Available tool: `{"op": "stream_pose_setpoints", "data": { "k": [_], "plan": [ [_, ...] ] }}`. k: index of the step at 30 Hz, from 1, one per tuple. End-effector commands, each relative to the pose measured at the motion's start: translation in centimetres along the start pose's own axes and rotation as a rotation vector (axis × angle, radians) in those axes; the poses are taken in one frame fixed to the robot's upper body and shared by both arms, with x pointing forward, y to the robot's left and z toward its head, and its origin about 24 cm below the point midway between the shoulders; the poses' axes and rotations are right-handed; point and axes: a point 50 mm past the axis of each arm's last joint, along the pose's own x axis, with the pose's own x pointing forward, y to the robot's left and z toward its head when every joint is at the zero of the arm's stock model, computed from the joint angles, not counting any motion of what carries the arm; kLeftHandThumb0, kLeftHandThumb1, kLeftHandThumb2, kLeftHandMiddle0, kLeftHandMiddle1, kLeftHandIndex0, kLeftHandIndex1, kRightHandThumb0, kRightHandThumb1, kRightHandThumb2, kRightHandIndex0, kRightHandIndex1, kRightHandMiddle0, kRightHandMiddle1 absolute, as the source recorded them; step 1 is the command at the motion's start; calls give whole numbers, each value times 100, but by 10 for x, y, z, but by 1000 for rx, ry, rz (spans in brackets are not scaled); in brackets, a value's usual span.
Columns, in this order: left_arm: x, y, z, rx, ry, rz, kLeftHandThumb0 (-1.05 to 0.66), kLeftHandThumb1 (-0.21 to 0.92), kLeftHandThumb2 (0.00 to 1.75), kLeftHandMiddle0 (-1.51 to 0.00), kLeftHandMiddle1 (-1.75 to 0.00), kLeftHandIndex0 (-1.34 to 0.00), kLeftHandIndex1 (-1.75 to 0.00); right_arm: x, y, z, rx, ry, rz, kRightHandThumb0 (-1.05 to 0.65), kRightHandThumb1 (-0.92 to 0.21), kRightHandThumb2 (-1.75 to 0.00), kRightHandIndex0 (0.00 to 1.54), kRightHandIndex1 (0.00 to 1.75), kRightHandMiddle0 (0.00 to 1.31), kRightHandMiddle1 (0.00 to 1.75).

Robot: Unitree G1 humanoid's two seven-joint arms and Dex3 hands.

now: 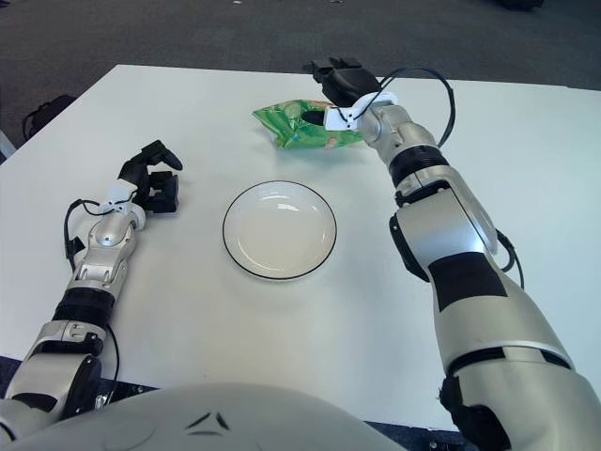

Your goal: Put the snack into the plate.

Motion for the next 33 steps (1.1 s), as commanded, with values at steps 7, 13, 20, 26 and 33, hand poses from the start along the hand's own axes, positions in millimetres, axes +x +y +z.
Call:
{"op": "stream_pose_setpoints", "data": {
  "k": [7,13,20,26,33],
  "plan": [
    [-37,-15,-43,-43,186,-35,-49,30,133,-131,-175,-63,-175,8,14,11,115,66,72,-103,-92,-98,0,0,0,24],
    [-38,-15,-42,-44,188,-22,-48,31,132,-131,-175,-62,-175,3,28,7,197,102,133,-101,-92,-103,2,1,0,23],
    [-38,-14,-42,-38,185,-3,-48,32,132,-131,-175,-62,-175,-13,53,-9,294,158,190,-97,-92,-109,2,1,0,18],
    [-38,-13,-41,-32,181,8,-49,31,132,-132,-175,-62,-175,-21,55,-16,310,146,204,-93,-92,-112,3,1,0,21],
    [-37,-13,-40,-13,173,8,-50,28,136,-132,-175,-65,-175,-26,26,-24,273,16,189,-93,-92,-114,3,1,0,21]
  ]
}}
